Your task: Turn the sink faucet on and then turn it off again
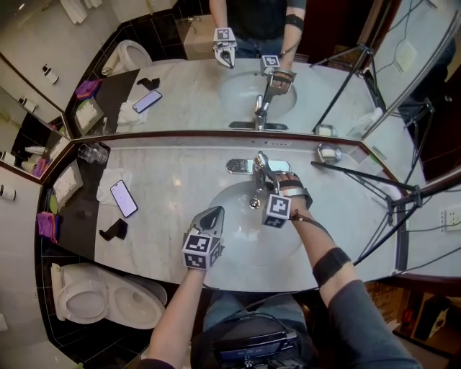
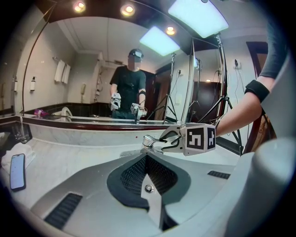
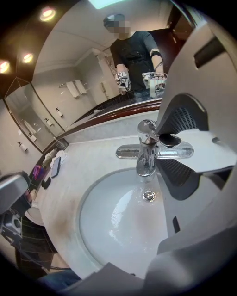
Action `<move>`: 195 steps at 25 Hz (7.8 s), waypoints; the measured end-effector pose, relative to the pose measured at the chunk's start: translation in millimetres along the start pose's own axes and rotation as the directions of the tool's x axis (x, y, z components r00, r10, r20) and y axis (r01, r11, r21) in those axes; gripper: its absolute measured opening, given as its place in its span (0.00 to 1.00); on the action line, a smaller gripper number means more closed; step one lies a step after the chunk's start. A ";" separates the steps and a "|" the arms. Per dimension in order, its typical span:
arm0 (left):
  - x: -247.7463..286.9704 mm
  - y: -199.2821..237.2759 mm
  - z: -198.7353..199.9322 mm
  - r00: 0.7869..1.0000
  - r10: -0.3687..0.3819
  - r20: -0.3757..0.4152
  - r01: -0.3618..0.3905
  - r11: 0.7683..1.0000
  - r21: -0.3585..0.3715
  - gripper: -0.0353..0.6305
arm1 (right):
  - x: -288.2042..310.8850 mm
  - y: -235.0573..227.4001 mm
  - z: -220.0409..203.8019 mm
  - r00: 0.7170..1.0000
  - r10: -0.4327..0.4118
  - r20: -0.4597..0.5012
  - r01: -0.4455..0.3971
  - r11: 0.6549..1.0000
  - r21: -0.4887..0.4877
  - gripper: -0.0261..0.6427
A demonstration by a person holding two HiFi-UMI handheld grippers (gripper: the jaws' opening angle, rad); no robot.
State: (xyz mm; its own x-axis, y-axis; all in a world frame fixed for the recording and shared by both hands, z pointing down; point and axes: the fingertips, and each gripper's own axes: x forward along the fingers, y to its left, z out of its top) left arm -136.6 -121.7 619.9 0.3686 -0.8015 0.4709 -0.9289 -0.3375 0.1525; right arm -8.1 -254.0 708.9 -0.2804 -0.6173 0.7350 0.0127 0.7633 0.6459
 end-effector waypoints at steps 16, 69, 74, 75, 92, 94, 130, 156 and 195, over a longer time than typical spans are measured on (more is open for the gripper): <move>-52.2 -17.7 26.0 0.998 0.017 0.062 -0.020 0.999 0.041 0.03 | -131.1 -5.0 -15.5 0.987 -0.140 0.078 0.092 0.895 0.436 0.08; -84.6 -38.9 48.0 0.993 -0.014 0.119 0.005 0.997 0.082 0.03 | -226.1 36.0 -95.7 0.974 -0.218 0.059 0.058 0.492 0.868 0.07; -75.1 -35.3 46.2 0.994 -0.009 0.112 0.000 0.997 0.081 0.03 | -205.9 40.9 -89.9 0.973 -0.228 0.028 0.130 0.650 0.749 0.08; -72.1 -34.8 45.2 0.994 -0.008 0.108 -0.001 0.997 0.082 0.03 | -203.3 40.2 -87.0 0.973 -0.231 0.026 0.146 0.693 0.706 0.10; -27.7 -17.7 41.5 0.998 0.010 0.068 -0.015 0.998 0.068 0.03 | -97.8 3.2 -37.8 0.982 -0.173 0.072 0.160 0.974 0.158 0.43; -23.4 -14.7 38.1 0.998 0.013 0.059 -0.017 0.998 0.067 0.03 | -83.1 -0.6 -31.3 0.983 -0.165 0.082 0.155 0.981 0.120 0.47; -21.0 9.1 13.3 0.998 0.051 0.040 -0.052 0.998 0.025 0.03 | 6.7 -50.6 1.6 0.990 -0.130 0.053 0.133 0.990 -0.049 0.41; -25.7 22.6 7.8 0.996 0.081 0.049 -0.080 0.997 -0.010 0.03 | 8.0 -81.4 15.9 0.994 -0.099 0.049 0.094 0.991 0.096 0.41; -55.6 -11.5 31.0 0.997 -0.001 0.077 -0.004 0.998 0.064 0.03 | -182.6 -20.8 -65.4 0.972 -0.202 0.117 -0.019 0.432 0.902 0.06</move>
State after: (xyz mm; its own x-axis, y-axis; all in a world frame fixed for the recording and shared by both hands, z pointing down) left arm -145.3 -88.6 565.0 0.3711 -0.8369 0.4024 -0.9261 -0.3651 0.0947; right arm 105.6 -169.6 574.8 -0.3872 -0.7324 0.5601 -0.8550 0.5126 0.0792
